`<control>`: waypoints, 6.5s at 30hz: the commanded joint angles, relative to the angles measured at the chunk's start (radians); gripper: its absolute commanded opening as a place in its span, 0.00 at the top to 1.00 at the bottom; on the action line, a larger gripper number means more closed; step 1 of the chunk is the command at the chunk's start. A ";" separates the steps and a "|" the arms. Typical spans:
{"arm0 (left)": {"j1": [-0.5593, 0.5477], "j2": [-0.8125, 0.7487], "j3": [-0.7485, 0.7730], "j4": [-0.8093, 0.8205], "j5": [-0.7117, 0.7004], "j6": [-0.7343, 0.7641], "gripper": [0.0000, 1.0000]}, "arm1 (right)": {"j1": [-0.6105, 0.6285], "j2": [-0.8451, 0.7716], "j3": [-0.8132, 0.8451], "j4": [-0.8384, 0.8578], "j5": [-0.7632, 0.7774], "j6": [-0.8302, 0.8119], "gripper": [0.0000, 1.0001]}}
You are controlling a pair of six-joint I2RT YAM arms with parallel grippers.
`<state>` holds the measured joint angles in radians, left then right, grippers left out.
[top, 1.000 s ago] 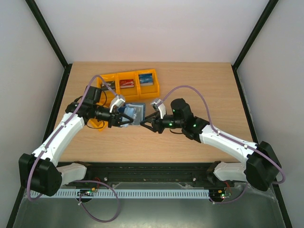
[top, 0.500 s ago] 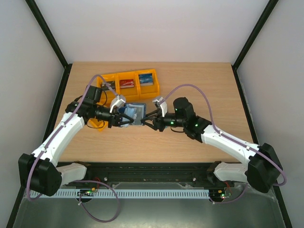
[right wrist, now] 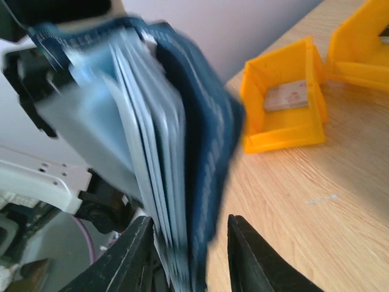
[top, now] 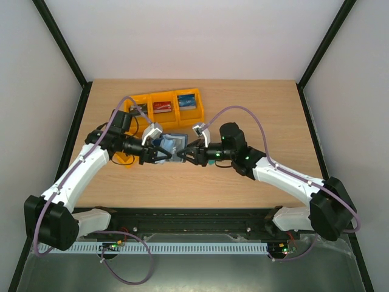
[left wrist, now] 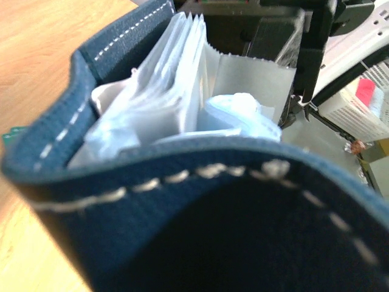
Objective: Take the credit cards out of the card holder
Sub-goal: Remove the credit card from the card holder.
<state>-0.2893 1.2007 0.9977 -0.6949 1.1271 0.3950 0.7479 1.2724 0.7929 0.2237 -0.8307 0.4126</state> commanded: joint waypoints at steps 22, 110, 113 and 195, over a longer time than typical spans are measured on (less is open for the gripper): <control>-0.036 0.009 -0.021 0.074 0.005 -0.105 0.42 | 0.048 -0.051 0.035 0.158 0.029 0.078 0.98; -0.011 -0.010 0.000 0.012 0.093 -0.046 0.98 | 0.009 -0.237 -0.039 -0.153 0.227 -0.159 0.54; -0.009 -0.009 0.003 0.002 0.101 -0.036 0.98 | -0.007 -0.220 -0.042 -0.166 0.223 -0.142 0.55; 0.025 -0.001 0.063 0.180 -0.283 -0.268 0.01 | 0.116 -0.015 0.115 -0.055 0.241 0.186 0.99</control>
<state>-0.2623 1.2018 1.0275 -0.5064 0.8127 0.1234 0.8486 1.2724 0.8787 0.0978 -0.5655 0.5949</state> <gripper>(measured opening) 0.969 0.034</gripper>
